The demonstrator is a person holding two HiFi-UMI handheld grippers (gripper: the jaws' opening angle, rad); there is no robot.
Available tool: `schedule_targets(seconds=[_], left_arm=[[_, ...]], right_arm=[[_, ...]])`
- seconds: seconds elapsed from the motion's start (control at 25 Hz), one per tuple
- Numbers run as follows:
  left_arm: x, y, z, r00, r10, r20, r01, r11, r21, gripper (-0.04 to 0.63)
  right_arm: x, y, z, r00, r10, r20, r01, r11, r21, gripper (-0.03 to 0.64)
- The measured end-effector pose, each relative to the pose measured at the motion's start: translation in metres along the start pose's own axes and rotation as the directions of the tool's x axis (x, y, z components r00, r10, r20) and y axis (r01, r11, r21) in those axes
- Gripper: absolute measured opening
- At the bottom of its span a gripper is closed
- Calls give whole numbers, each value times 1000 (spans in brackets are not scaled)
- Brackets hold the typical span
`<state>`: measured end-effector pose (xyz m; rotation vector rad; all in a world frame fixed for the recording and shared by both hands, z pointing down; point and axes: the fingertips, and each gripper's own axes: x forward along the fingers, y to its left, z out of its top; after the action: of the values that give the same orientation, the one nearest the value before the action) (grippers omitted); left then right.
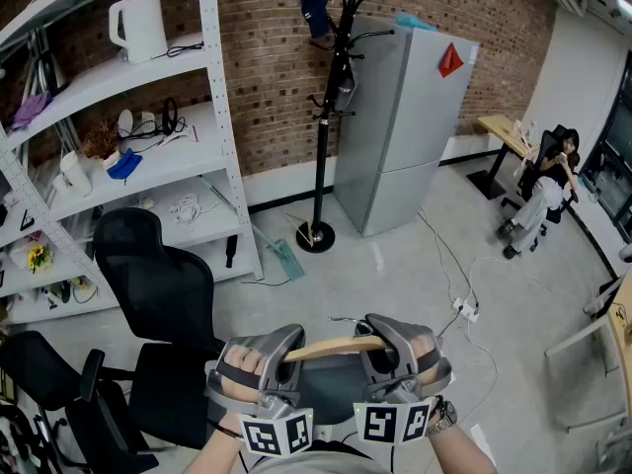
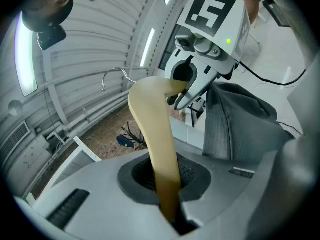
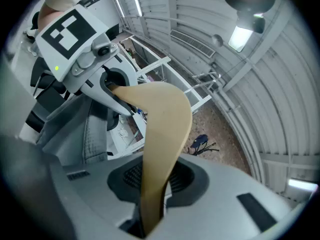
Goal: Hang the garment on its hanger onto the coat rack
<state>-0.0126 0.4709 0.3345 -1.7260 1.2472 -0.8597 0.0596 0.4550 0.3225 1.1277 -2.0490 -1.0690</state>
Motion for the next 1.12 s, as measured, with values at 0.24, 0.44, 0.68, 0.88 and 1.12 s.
schedule_targets(seconds=[0.24,0.44,0.68,0.88,1.12], left_arm=[[-12,0,-15,999,-33,18,33,999,15,14],[-14,0,-23,999,-38,14,37,999,22,14],[-9,0,-22,999,-39,10,38,999,35,14],[4,1,-6,999,-34,8,33,999,42,14],[20,0,16,1000,1,14,-2,998,56,17]], right_arm=[[0,17,12,1000,-10,-21,10,1000,16,69],[3,23,16,1000,-7,-23,8,1000,23,69],[5,21,12,1000,-16,-14,17,999,30,69],[1,9,-1,1000,-10,-4,11,1000,30,81],[-2,-15,-19,998,-57,24,57,998,25,83]])
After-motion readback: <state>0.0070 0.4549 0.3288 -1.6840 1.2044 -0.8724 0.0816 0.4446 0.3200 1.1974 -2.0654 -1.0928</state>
